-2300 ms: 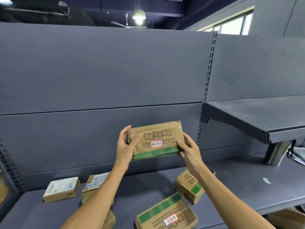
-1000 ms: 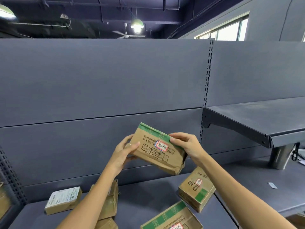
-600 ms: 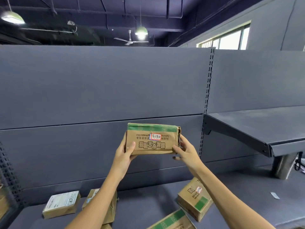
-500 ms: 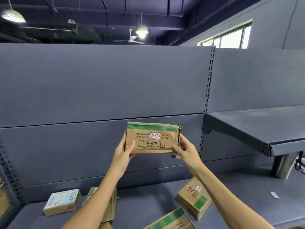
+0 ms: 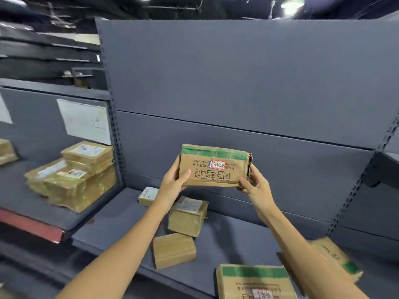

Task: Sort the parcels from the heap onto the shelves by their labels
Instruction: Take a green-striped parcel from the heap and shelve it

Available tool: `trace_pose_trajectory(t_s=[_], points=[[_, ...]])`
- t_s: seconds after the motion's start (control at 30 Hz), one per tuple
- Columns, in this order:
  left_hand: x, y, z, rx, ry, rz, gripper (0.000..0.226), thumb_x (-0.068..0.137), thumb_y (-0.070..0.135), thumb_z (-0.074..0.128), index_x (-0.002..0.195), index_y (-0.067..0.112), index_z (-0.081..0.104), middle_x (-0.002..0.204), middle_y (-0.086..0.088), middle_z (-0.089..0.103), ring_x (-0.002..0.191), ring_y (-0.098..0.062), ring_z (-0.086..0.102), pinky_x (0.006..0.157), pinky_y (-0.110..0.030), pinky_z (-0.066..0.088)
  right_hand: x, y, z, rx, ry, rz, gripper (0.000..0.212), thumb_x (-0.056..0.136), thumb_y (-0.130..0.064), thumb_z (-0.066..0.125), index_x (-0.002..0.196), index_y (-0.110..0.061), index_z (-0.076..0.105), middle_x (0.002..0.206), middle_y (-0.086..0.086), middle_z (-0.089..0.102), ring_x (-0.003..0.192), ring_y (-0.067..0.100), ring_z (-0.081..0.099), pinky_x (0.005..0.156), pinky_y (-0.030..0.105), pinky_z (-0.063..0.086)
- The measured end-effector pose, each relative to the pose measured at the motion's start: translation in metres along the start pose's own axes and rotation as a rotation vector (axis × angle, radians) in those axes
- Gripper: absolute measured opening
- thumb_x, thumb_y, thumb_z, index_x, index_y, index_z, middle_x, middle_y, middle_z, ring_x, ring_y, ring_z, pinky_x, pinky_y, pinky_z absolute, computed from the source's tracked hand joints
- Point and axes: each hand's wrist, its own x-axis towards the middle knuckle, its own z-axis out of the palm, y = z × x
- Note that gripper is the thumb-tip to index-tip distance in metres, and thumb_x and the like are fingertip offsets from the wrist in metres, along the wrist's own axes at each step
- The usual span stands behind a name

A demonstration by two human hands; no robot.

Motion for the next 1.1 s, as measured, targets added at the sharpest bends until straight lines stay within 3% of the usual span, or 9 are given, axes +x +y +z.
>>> trace_pose_trajectory(t_s=[0.23, 0.33, 0.43, 0.53, 0.63, 0.77, 0.9, 1.0, 1.1], points=[[-0.075, 0.027, -0.161, 0.114, 0.249, 0.035, 0.047, 0.103, 0.016, 0.052, 0.142, 0.041, 0.044, 0.123, 0.019, 0.069, 0.122, -0.011, 0.062, 0.092, -0.028, 0.056, -0.013, -0.017, 0.168, 0.033, -0.236, -0.072, 0.043, 0.099, 0.004, 0.053, 0.125, -0.030, 0.055, 0.107, -0.011, 0.069, 0.089, 0.003, 0.067, 0.072, 0.023, 0.059], [-0.120, 0.039, -0.238, 0.127, 0.353, 0.032, 0.056, 0.103, 0.017, 0.054, 0.154, 0.034, 0.035, 0.135, 0.009, 0.064, 0.126, -0.015, 0.060, 0.100, -0.035, 0.054, -0.036, -0.032, 0.251, 0.064, -0.342, -0.080, 0.040, 0.100, -0.001, 0.055, 0.115, -0.038, 0.058, 0.102, -0.007, 0.069, 0.083, 0.009, 0.062, 0.069, 0.026, 0.055], [-0.172, 0.053, -0.311, 0.156, 0.428, 0.054, 0.062, 0.103, 0.018, 0.054, 0.156, 0.036, 0.028, 0.140, 0.006, 0.060, 0.130, -0.015, 0.056, 0.106, -0.040, 0.049, -0.063, -0.045, 0.333, 0.074, -0.436, -0.111, 0.035, 0.100, -0.001, 0.056, 0.121, -0.029, 0.058, 0.101, 0.002, 0.068, 0.079, 0.016, 0.060, 0.060, 0.015, 0.049], [-0.228, 0.070, -0.396, 0.170, 0.522, 0.069, 0.061, 0.104, 0.015, 0.051, 0.154, 0.042, 0.027, 0.136, 0.009, 0.063, 0.127, -0.014, 0.059, 0.101, -0.035, 0.052, -0.100, -0.053, 0.431, 0.045, -0.518, -0.115, 0.043, 0.100, -0.004, 0.057, 0.139, -0.020, 0.050, 0.122, -0.003, 0.066, 0.100, 0.012, 0.066, 0.077, 0.017, 0.055], [-0.281, 0.082, -0.475, 0.153, 0.629, 0.059, 0.065, 0.103, 0.008, 0.050, 0.155, 0.038, 0.025, 0.128, 0.013, 0.067, 0.120, -0.010, 0.063, 0.098, -0.032, 0.054, -0.138, -0.067, 0.522, 0.055, -0.597, -0.139, 0.044, 0.099, -0.003, 0.057, 0.141, -0.015, 0.051, 0.130, -0.001, 0.064, 0.112, 0.016, 0.062, 0.099, 0.038, 0.054], [-0.350, 0.096, -0.555, 0.195, 0.776, 0.072, 0.065, 0.101, 0.002, 0.049, 0.151, 0.036, 0.024, 0.124, 0.011, 0.066, 0.114, -0.014, 0.064, 0.090, -0.025, 0.056, -0.185, -0.075, 0.624, 0.079, -0.726, -0.151, 0.046, 0.099, -0.008, 0.059, 0.143, -0.019, 0.052, 0.134, 0.000, 0.065, 0.121, 0.018, 0.062, 0.104, 0.049, 0.051], [-0.397, 0.095, -0.623, 0.243, 0.890, 0.082, 0.066, 0.101, 0.005, 0.053, 0.148, 0.042, 0.026, 0.141, -0.002, 0.060, 0.131, -0.023, 0.056, 0.108, -0.041, 0.046, -0.214, -0.077, 0.705, 0.141, -0.862, -0.172, 0.053, 0.097, -0.027, 0.064, 0.147, -0.020, 0.048, 0.137, 0.000, 0.064, 0.127, 0.022, 0.060, 0.103, 0.056, 0.051], [-0.401, 0.093, -0.661, 0.227, 0.935, 0.071, 0.068, 0.100, 0.002, 0.051, 0.149, 0.041, 0.026, 0.134, -0.001, 0.063, 0.122, -0.022, 0.060, 0.094, -0.027, 0.054, -0.216, -0.074, 0.752, 0.149, -0.912, -0.128, 0.053, 0.098, -0.032, 0.062, 0.148, -0.026, 0.047, 0.136, -0.004, 0.064, 0.127, 0.017, 0.060, 0.103, 0.053, 0.052], [-0.388, 0.087, -0.700, 0.256, 0.912, 0.048, 0.067, 0.099, 0.008, 0.054, 0.146, 0.050, 0.029, 0.134, 0.003, 0.065, 0.126, -0.023, 0.060, 0.105, -0.044, 0.050, -0.202, -0.061, 0.794, 0.154, -0.919, -0.077, 0.048, 0.101, -0.025, 0.059, 0.148, -0.029, 0.047, 0.136, -0.008, 0.065, 0.127, 0.014, 0.060, 0.104, 0.050, 0.052]])
